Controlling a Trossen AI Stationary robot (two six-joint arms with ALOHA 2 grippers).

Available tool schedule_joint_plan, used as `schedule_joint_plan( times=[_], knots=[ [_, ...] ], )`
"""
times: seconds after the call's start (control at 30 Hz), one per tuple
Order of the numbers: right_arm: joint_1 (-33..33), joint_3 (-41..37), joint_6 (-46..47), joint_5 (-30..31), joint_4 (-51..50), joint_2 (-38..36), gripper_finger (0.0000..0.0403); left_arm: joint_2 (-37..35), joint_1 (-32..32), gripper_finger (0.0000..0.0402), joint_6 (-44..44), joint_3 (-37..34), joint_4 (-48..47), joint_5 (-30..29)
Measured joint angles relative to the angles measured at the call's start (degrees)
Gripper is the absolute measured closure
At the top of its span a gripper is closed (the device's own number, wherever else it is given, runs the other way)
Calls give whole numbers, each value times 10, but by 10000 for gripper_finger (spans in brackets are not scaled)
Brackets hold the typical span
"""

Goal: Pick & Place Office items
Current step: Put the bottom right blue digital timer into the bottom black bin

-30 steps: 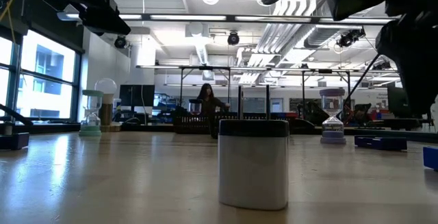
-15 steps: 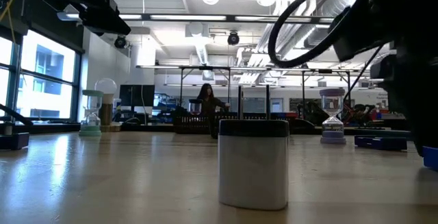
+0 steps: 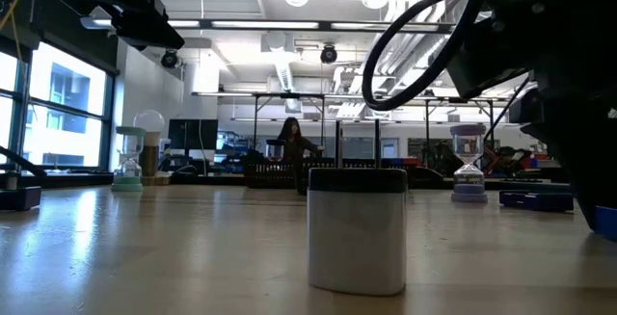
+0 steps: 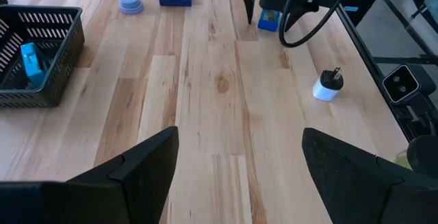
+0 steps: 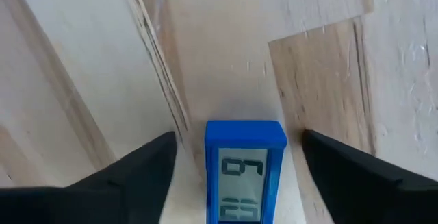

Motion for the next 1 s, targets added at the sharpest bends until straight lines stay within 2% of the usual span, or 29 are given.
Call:
schedule_joint_plan(
  times=[0.33, 0.77, 1.0],
  knots=[
    [-2, 0, -22, -7, 6, 0, 269, 0, 0, 99, 0, 0, 0, 0],
    [-7, -1, -35, -31, -11, -5, 270, 0, 0, 99, 0, 0, 0, 0],
    [-28, -1, -53, -29, -44, -41, 270, 0, 0, 99, 0, 0, 0, 0]
  ],
)
